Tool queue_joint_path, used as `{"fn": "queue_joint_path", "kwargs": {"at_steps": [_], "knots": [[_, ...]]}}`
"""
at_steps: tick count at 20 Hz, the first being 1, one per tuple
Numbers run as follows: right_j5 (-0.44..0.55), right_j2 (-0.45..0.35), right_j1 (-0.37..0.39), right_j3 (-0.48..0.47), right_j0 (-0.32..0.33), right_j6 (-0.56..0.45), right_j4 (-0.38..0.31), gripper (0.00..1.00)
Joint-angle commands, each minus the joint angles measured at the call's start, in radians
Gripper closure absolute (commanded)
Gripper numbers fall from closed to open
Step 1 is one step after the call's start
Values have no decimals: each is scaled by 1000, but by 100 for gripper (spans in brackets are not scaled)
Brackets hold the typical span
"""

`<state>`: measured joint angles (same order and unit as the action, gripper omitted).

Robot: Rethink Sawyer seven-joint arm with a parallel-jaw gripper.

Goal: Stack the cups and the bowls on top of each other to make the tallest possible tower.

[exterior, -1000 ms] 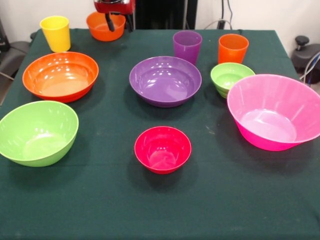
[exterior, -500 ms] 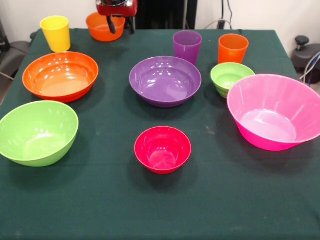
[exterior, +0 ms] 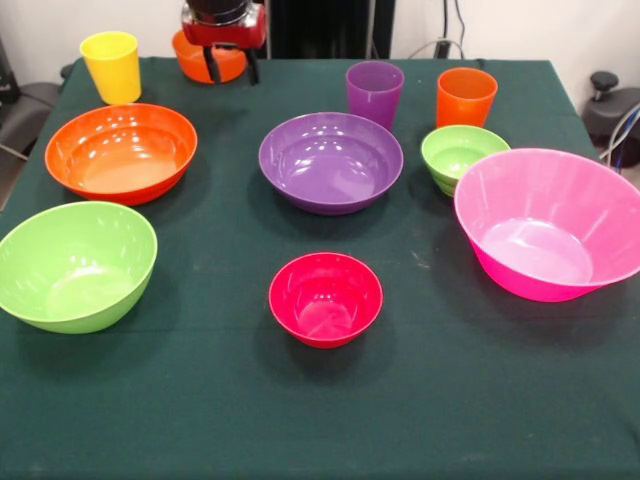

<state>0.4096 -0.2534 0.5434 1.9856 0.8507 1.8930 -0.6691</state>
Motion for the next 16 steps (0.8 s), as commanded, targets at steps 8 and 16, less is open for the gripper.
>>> {"fn": "queue_joint_path", "kwargs": {"at_steps": [8,16], "knots": [[79,-65,-16,-75,-85,-16,21,0],[24,-38,13,4,-131,68,52,0]]}}
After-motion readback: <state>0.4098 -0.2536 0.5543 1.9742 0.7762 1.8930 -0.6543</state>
